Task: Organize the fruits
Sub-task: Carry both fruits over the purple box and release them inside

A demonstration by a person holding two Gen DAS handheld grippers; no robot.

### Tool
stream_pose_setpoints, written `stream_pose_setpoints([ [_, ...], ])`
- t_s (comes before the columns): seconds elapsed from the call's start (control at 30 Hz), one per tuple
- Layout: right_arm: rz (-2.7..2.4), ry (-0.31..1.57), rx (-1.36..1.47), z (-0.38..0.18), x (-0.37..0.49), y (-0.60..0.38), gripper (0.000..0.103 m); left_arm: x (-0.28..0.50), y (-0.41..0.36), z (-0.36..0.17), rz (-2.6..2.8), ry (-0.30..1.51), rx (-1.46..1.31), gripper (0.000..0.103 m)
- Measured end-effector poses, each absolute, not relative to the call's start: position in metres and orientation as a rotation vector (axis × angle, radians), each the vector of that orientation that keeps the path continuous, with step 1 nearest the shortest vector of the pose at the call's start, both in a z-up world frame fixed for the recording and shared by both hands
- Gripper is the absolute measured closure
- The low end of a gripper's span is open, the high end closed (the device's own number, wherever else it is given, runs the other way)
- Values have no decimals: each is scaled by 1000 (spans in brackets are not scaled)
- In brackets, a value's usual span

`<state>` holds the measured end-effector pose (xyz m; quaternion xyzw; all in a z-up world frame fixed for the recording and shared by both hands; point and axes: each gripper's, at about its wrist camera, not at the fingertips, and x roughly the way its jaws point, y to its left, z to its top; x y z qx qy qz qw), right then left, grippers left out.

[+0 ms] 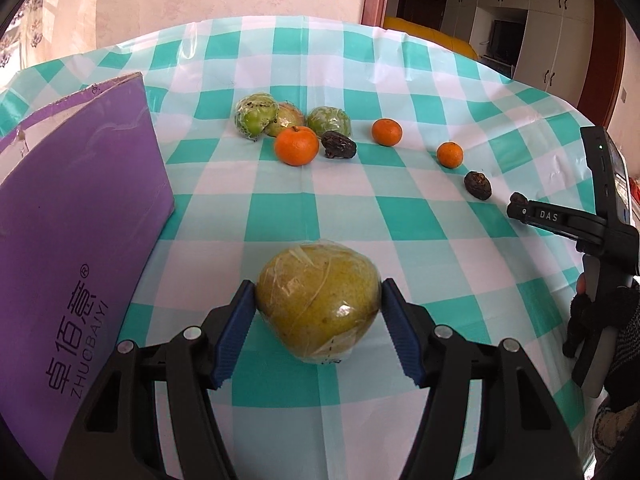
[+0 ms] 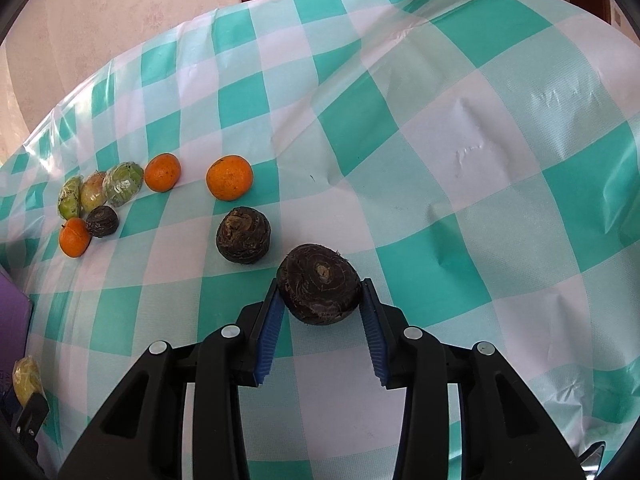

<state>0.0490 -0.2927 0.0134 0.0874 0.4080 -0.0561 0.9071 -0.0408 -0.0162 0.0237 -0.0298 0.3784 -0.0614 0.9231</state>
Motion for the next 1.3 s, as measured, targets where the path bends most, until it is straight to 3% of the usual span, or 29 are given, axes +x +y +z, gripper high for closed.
stream_pose_setpoints([
  [0.73, 146, 843, 94, 19, -48, -175, 65, -92, 6, 30, -162, 751, -85, 39],
  [0.97, 207, 879, 129, 19, -52, -160, 65, -113, 9, 55, -187, 682, -84, 39],
  [1.3, 430, 713, 56, 111, -66, -83, 64, -159, 61, 134, -117, 483, -113, 39],
])
